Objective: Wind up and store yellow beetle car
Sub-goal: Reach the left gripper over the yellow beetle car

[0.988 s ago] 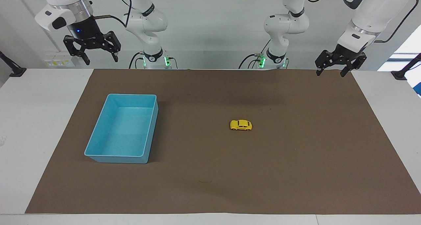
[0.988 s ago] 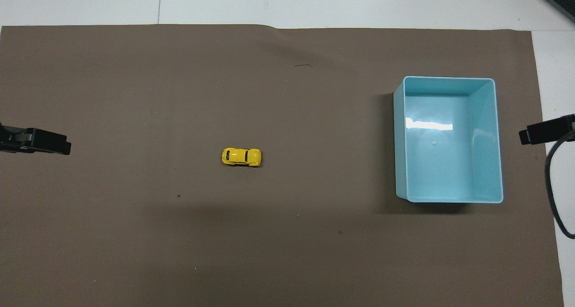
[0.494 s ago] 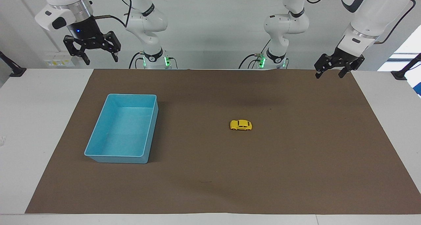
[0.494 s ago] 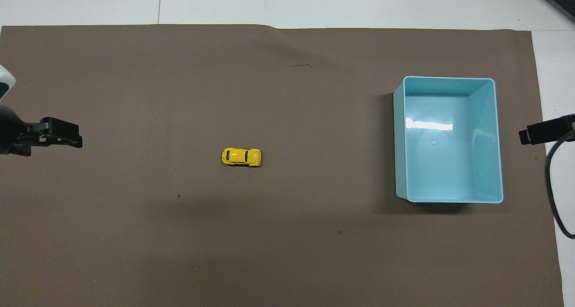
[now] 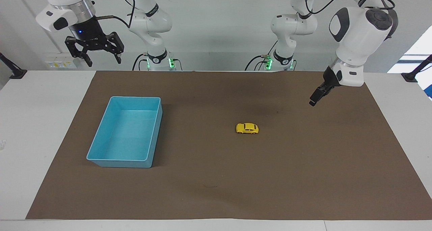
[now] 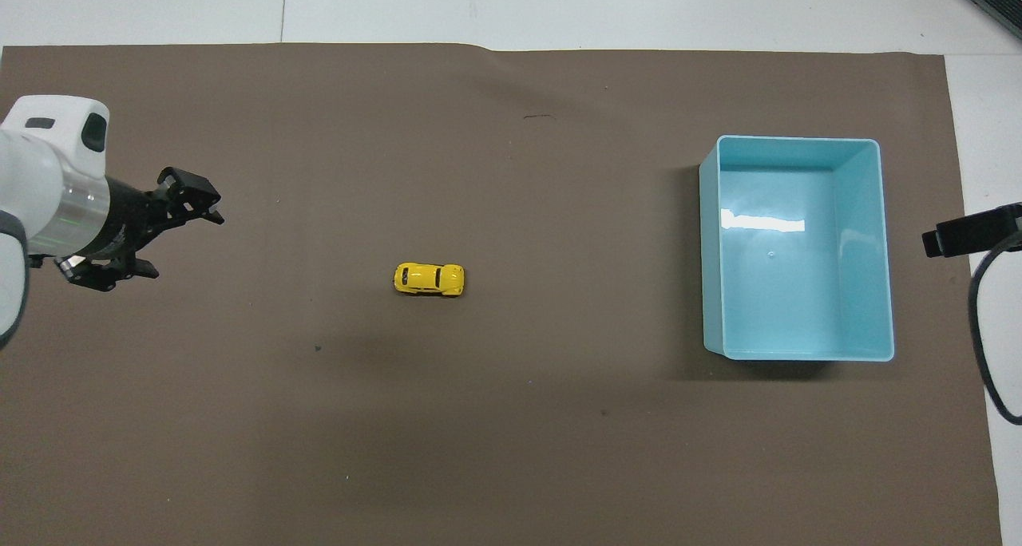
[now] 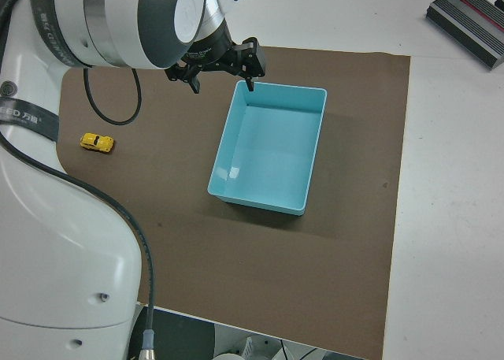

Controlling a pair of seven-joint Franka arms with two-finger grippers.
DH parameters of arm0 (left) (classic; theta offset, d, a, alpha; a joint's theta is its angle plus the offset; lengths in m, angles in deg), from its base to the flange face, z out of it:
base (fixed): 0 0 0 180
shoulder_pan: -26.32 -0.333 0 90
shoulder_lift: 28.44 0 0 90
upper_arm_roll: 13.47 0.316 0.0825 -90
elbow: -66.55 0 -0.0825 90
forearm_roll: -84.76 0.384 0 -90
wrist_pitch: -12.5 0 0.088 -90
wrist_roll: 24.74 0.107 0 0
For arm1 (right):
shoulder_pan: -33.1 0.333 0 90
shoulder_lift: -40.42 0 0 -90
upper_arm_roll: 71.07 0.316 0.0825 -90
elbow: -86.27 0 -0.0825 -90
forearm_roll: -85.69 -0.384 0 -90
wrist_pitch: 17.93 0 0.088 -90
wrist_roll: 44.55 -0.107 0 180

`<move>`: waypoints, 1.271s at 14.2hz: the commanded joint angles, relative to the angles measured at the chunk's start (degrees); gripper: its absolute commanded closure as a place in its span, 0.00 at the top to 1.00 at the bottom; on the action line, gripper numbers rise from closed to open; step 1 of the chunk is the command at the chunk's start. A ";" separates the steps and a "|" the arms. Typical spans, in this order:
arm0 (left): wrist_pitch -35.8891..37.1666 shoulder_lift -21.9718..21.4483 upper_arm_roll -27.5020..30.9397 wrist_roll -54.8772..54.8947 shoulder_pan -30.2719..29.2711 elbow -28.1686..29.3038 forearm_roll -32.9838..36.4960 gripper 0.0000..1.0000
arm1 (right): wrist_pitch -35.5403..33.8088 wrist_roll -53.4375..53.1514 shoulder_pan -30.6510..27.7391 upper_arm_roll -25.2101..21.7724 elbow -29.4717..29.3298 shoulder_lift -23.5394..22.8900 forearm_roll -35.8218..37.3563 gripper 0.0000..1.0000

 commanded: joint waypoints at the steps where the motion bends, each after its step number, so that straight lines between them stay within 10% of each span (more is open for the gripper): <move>1: -4.72 2.55 0.69 -17.03 4.34 1.04 -0.47 1.00 | 0.68 -0.82 -0.76 0.50 1.19 1.00 -0.25 1.00; 8: -14.75 10.47 0.69 -60.04 13.58 1.57 -0.39 1.00 | 0.68 -0.90 -0.76 0.50 1.19 1.00 -0.25 1.00; 18: -28.72 13.46 0.69 -77.21 21.32 10.45 -0.47 1.00 | 0.68 -0.82 -0.76 0.50 1.19 1.00 -0.25 1.00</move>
